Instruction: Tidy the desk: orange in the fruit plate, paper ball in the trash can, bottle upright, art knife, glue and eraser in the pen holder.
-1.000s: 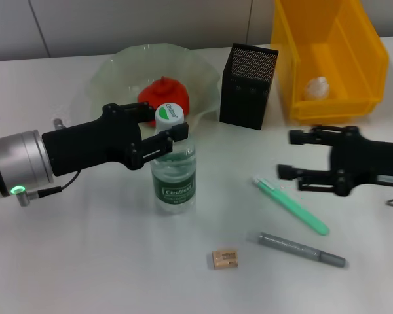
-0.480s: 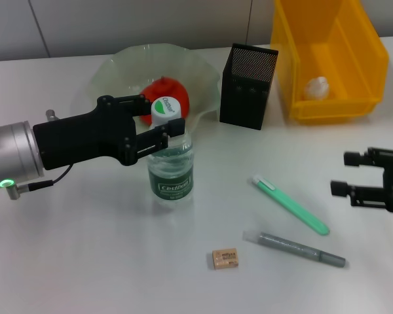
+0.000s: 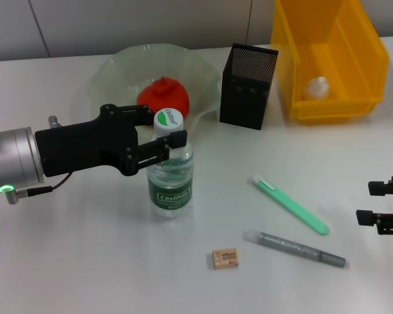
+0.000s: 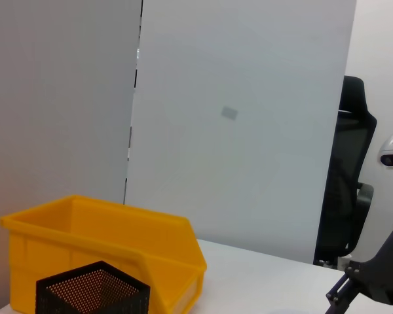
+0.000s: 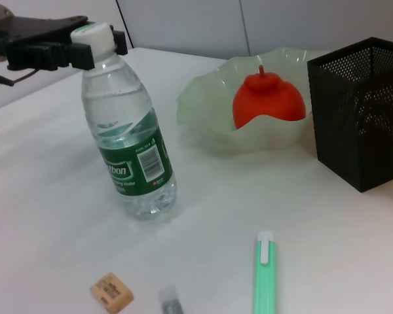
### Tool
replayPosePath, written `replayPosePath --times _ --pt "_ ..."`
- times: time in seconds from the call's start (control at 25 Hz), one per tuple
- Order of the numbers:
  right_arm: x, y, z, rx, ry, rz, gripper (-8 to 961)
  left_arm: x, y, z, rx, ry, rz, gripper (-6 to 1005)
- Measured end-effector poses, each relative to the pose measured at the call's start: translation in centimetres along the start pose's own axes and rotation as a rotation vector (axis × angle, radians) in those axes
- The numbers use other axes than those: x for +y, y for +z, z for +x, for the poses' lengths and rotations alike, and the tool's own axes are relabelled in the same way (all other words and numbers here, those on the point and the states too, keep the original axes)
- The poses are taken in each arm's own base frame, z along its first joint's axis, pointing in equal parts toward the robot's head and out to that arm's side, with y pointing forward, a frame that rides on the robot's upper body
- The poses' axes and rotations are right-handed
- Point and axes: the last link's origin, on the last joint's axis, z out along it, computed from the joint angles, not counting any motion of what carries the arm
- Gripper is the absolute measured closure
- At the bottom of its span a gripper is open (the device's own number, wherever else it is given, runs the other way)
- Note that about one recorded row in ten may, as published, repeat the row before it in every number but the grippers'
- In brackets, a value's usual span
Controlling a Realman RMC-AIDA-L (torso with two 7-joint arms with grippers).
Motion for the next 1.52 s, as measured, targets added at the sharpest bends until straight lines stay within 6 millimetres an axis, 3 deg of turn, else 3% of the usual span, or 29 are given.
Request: replayPosePath --times 0.64,0.96,1.32,1.44,1.48,1.52 --pt "0.1 0.4 -0.3 -0.001 0.001 -0.013 214 0.7 -1.4 -2.0 0.026 0.033 0.064 504" --pt "0.1 0.5 -0.4 -0.006 0.0 -0.014 214 0.9 -1.7 -2.1 0.045 0.009 0.072 492" --pt "0.2 0.6 -0.7 -0.005 0.009 -0.027 214 1.1 -1.9 -2.0 0.05 0.007 0.059 312" --pt "0.0 0.7 -1.7 0.0 0.021 -0.037 214 0.8 -4.3 -1.3 0.098 0.006 0.099 258" --pt "-0.1 0.8 -2.8 0.026 0.032 -0.045 214 0.7 -6.0 -1.3 0.112 0.011 0.135 241" --pt "-0.1 0.8 -2.8 0.026 0.032 -0.045 214 0.7 -6.0 -1.3 0.112 0.011 0.135 224"
